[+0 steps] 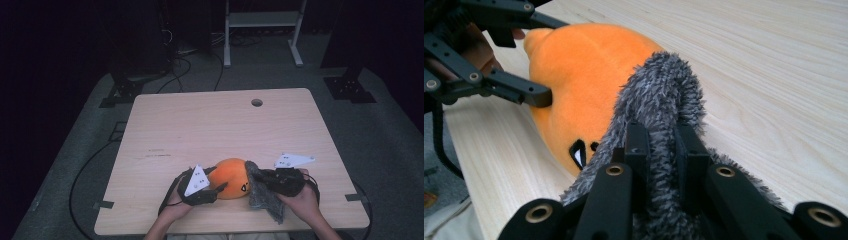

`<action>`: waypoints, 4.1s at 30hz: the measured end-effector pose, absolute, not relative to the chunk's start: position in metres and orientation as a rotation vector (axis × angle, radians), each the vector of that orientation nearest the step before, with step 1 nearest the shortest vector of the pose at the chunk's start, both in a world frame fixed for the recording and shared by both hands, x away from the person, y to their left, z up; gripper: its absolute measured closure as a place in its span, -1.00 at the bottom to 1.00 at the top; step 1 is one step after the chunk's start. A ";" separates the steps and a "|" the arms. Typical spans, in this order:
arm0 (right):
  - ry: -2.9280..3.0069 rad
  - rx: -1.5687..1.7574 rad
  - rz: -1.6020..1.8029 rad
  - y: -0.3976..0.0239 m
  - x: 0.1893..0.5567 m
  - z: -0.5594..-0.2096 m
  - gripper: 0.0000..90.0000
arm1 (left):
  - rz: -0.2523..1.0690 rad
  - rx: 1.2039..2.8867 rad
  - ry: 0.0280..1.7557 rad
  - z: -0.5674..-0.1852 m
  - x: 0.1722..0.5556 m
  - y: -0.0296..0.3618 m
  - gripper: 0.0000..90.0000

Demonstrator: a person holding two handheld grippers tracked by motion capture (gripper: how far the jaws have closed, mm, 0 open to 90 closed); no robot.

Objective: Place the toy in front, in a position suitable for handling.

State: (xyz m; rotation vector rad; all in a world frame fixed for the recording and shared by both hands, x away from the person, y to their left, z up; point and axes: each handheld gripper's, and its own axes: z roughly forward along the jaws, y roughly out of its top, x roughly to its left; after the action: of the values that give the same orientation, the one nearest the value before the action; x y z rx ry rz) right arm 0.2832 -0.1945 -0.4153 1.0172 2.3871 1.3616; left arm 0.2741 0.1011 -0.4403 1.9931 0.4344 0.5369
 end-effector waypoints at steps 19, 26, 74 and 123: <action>2.343 0.950 1.422 -0.187 0.282 -0.401 0.75 | 0.536 1.900 0.527 -0.428 0.279 0.083 -0.15; 2.275 0.933 1.487 -0.180 0.281 -0.395 0.75 | 0.615 1.931 0.405 -0.440 0.275 0.069 -0.18; 2.308 1.035 1.401 -0.190 0.291 -0.414 0.75 | 0.516 1.938 0.471 -0.436 0.280 0.098 -0.20; 2.299 0.954 1.455 -0.175 0.282 -0.414 0.76 | 0.499 1.987 0.506 -0.441 0.290 0.079 -0.69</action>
State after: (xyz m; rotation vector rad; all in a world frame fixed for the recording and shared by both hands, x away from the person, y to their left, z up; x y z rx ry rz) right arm 0.2822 -0.1746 -0.4135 0.9538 2.2991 1.4548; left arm 0.2899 0.0789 -0.4405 1.9874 0.5065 0.4994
